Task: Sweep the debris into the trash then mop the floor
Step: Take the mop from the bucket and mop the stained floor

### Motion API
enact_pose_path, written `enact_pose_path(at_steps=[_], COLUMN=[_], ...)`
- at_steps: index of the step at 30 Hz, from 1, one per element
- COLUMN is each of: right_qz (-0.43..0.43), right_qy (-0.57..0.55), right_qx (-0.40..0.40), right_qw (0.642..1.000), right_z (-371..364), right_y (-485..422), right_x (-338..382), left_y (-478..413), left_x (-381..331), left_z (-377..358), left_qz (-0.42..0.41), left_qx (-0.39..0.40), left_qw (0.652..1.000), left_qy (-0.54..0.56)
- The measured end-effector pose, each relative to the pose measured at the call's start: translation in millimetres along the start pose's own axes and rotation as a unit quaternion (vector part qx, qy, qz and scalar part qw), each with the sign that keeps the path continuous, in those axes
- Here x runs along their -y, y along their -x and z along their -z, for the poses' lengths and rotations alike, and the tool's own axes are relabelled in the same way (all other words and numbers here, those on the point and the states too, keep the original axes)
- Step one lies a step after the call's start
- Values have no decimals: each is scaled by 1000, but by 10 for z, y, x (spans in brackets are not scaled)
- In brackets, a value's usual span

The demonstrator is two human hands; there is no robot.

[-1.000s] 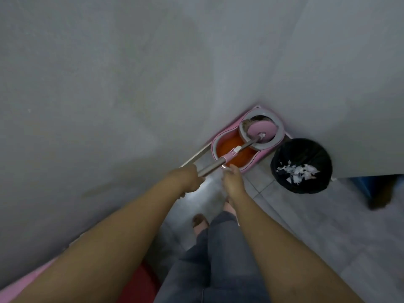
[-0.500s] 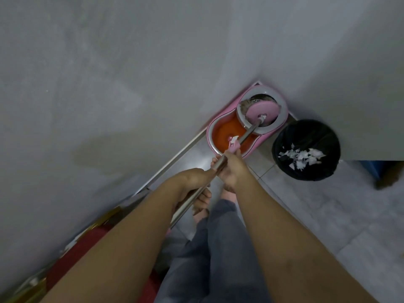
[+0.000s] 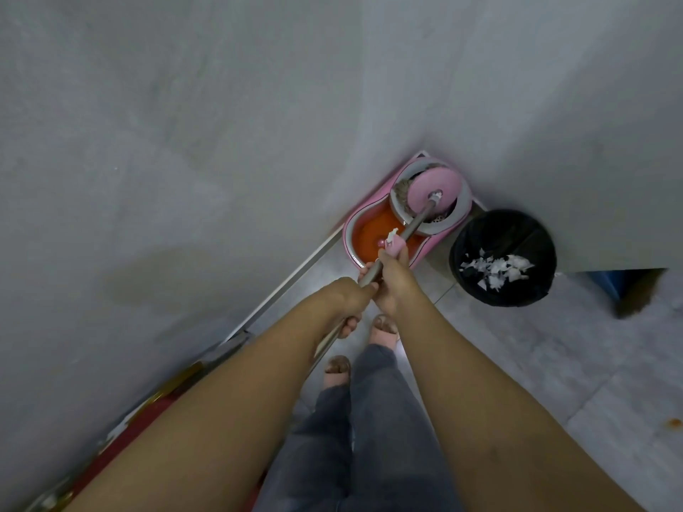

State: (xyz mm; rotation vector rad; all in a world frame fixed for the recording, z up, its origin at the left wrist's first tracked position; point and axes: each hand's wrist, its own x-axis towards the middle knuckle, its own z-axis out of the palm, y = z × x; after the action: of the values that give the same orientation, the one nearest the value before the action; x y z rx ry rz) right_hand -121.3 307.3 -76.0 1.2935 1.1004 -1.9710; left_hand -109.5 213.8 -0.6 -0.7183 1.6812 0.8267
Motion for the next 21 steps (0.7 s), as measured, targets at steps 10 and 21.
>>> enact_pose_path(at_steps=[10,21], right_qz=[95,178], right_qy=[-71,-177], right_qx=[42,27], right_qw=[992,968], right_z=[-99,394], right_y=[698,1572], right_x=[-227,-532], left_y=[493,1127], left_x=[471,761], left_z=[247,31], left_qz=[-6,-96], left_qx=[140,237], left_qw=[989,963], left_qy=[55,-87])
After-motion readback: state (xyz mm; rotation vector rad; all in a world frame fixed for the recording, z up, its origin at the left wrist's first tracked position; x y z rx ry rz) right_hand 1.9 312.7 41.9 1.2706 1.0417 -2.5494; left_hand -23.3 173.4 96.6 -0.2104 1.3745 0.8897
